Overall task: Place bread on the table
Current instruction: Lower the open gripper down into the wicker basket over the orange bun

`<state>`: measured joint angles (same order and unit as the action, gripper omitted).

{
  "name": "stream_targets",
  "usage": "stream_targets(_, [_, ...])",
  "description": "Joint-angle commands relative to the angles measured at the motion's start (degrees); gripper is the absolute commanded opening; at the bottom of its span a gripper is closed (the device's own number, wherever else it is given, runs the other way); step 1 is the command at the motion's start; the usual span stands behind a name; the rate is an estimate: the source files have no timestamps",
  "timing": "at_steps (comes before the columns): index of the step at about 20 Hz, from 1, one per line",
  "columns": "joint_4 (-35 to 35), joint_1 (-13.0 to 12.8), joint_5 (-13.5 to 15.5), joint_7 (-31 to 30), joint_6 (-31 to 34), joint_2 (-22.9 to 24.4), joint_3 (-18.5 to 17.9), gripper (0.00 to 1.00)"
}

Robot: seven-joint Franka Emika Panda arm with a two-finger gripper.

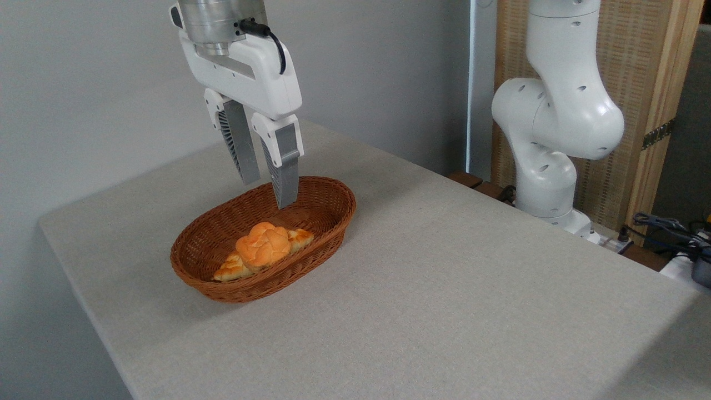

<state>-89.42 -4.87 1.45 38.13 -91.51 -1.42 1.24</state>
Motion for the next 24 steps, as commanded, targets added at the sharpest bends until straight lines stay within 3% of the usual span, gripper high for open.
stream_targets(1, [0.48, -0.06, -0.57, -0.43, -0.95, -0.16, -0.36, 1.00])
stream_targets(11, [-0.31, -0.05, -0.57, -0.43, -0.95, 0.02, -0.27, 1.00])
stream_targets(19, [-0.75, -0.40, 1.37, -0.25, -2.18, -0.68, 0.61, 1.00])
stream_targets(21, [-2.93, -0.58, 1.28, -0.25, -5.15, -0.60, 2.09, 1.00])
stream_targets(24, [-12.93, -0.67, 1.28, -0.34, -14.63, 3.17, 3.85, 1.00])
